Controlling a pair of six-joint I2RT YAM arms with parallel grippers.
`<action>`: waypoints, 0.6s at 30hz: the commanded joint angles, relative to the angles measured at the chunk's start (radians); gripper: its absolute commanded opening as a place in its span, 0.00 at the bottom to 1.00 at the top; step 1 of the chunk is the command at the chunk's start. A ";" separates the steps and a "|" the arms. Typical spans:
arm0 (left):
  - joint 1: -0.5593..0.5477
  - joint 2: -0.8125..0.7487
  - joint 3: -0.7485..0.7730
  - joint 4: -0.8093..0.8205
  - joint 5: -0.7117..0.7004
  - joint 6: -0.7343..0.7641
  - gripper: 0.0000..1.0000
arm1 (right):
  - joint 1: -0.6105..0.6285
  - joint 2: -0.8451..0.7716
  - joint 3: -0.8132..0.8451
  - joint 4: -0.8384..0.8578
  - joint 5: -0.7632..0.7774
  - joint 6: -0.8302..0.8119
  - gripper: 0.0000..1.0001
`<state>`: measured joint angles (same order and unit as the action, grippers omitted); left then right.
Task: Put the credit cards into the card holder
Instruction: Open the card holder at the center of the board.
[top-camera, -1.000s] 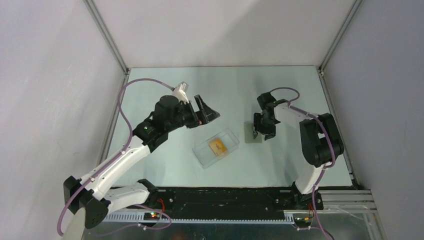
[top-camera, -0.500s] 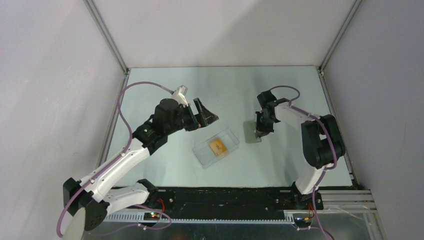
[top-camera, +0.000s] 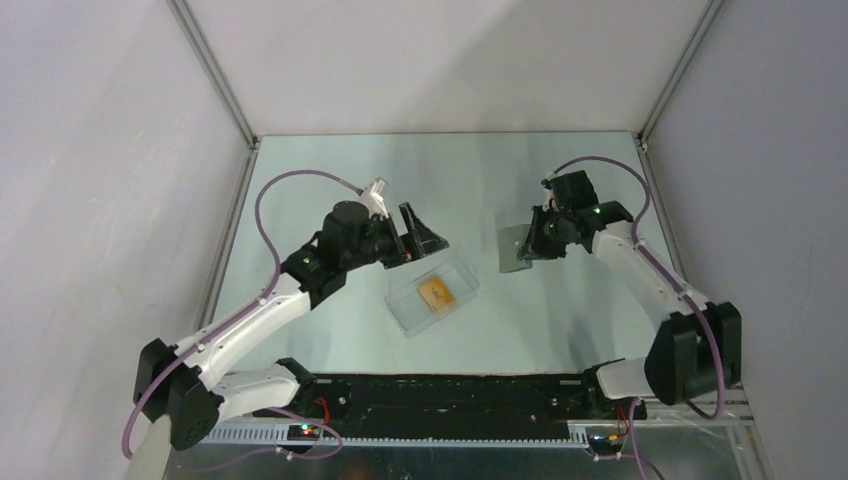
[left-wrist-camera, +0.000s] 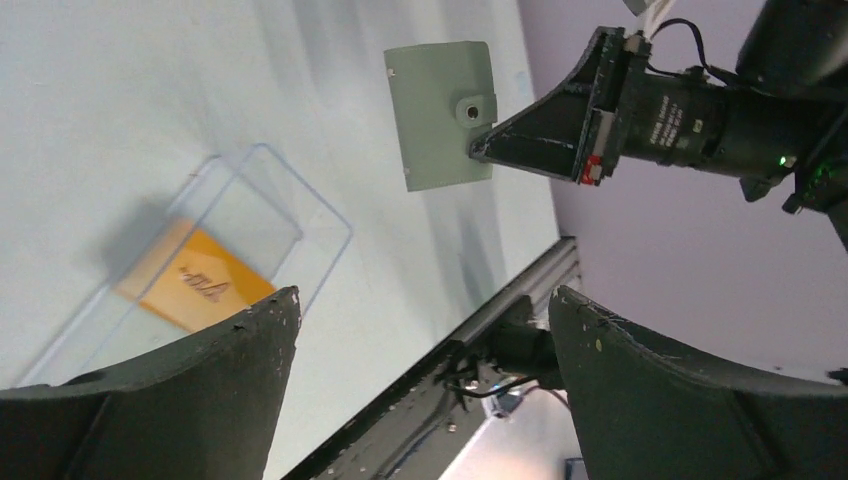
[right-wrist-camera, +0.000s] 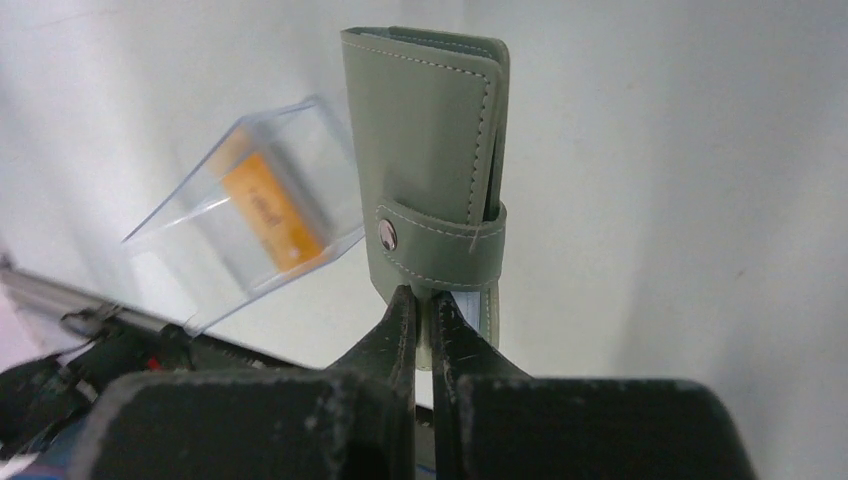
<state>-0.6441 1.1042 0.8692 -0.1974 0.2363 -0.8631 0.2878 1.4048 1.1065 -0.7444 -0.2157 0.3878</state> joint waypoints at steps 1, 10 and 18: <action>-0.013 0.036 -0.050 0.259 0.108 -0.120 0.97 | 0.007 -0.145 -0.002 -0.041 -0.164 -0.002 0.00; -0.068 0.151 -0.002 0.333 0.208 -0.131 0.92 | 0.015 -0.326 -0.013 0.022 -0.455 0.101 0.00; -0.108 0.191 -0.002 0.458 0.282 -0.154 0.87 | 0.031 -0.349 -0.012 0.078 -0.560 0.196 0.00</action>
<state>-0.7296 1.2881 0.8280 0.1341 0.4507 -0.9916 0.3115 1.0729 1.0935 -0.7280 -0.6716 0.5209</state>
